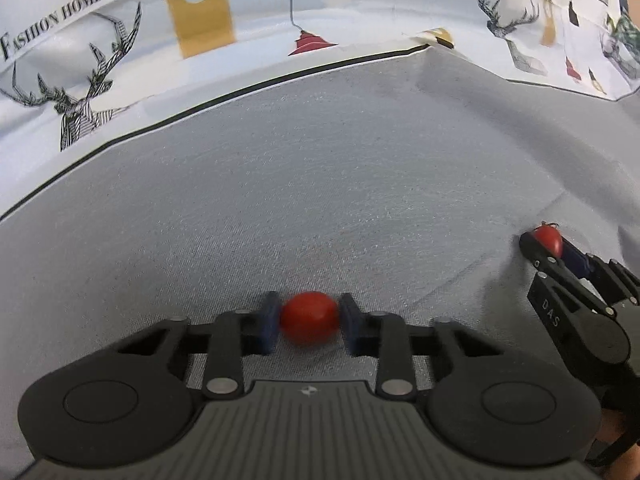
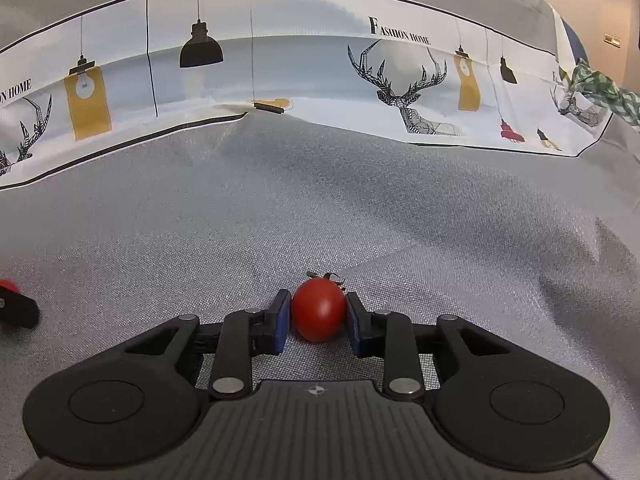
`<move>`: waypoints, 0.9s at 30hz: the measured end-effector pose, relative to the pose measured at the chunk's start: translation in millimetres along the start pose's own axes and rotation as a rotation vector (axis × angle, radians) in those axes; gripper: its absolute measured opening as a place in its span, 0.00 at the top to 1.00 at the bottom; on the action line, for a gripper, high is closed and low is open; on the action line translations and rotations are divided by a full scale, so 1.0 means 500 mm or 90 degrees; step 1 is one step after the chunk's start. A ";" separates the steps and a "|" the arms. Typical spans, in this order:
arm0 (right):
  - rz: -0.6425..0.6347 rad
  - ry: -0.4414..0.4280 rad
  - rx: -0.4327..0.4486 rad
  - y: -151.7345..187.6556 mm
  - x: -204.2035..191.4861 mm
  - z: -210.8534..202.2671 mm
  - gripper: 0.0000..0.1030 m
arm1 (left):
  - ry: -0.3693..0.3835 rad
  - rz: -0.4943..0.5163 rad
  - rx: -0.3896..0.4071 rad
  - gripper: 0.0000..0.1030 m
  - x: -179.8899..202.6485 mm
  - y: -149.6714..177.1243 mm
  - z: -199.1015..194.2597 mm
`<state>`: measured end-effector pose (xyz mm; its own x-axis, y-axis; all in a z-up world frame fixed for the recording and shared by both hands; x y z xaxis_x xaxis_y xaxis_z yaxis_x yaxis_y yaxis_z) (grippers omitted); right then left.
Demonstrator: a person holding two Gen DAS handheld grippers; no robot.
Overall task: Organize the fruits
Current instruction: 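Carry both red cherry tomatoes over the blue plate with both tools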
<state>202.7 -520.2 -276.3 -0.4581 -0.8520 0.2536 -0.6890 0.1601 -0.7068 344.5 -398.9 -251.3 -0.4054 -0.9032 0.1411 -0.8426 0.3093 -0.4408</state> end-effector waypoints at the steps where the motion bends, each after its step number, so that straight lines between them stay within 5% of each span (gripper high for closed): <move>1: 0.001 0.000 0.000 -0.001 0.001 0.000 0.72 | 0.003 0.001 0.001 0.68 0.002 0.003 -0.005; 7: 0.077 -0.011 -0.001 -0.022 0.018 -0.034 0.73 | 0.022 -0.035 -0.005 0.68 -0.019 0.064 -0.104; 12: 0.077 -0.082 0.063 -0.060 -0.011 -0.202 0.73 | 0.007 -0.049 -0.017 0.68 -0.077 0.160 -0.258; 20: 0.001 -0.282 0.028 0.040 -0.137 -0.541 0.73 | -0.063 -0.096 -0.009 0.68 -0.228 0.345 -0.514; 27: -0.084 -0.446 0.040 0.045 -0.277 -0.771 0.73 | -0.100 -0.180 0.018 0.68 -0.353 0.490 -0.673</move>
<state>34.3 -206.3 -73.1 0.1098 -0.9855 -0.1296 -0.6704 0.0229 -0.7417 90.5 -63.6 -86.1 -0.0956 -0.9877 0.1237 -0.9027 0.0337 -0.4290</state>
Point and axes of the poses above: each gripper's, at about its wrist camera, not at the fingertips, and z roughly the way its jaws point, x to its right, y to its underside, the point moved 8 cm from there along z, roughly the way its jaws point, and after that the axes turned 15 degrees about -z, right-handed, at the moved point
